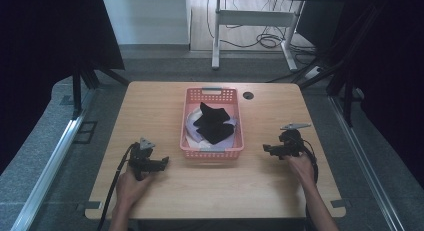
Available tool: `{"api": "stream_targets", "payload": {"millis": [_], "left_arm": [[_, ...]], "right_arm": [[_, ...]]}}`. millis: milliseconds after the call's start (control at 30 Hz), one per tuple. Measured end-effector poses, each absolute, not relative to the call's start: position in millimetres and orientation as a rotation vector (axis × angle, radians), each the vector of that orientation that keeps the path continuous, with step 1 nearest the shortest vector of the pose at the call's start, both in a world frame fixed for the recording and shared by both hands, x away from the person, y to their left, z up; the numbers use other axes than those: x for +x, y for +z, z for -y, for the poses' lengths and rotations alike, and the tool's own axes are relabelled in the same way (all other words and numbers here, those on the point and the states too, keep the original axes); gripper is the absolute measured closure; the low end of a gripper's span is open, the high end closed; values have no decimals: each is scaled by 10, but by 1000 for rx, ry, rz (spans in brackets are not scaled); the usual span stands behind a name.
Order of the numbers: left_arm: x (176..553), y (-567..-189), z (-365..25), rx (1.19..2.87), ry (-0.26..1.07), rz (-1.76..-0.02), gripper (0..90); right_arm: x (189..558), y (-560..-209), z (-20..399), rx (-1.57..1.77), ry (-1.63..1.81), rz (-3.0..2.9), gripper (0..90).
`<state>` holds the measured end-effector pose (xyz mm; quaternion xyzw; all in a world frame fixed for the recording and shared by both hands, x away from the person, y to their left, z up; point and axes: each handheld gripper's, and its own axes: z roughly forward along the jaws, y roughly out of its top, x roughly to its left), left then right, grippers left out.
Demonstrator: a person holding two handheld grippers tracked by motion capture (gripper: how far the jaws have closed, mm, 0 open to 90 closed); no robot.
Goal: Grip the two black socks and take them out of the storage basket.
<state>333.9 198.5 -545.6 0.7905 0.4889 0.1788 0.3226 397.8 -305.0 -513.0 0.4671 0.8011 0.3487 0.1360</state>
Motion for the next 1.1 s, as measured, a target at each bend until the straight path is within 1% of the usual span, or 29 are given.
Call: {"api": "stream_targets", "payload": {"millis": [367, 700, 1100], "left_arm": [[3339, -5456, -1985, 2075, 469, -1284, 119], [3339, -5456, -1985, 2075, 469, -1284, 118], [3339, -5457, -1985, 2074, 469, -1284, 119]], "right_arm": [[3967, -5050, 3015, 1358, 1071, -2317, 121], [3961, -4900, 2900, 1288, 1077, -2337, 121], [3970, -4701, 2785, 1287, 1128, -2328, 126]]}}
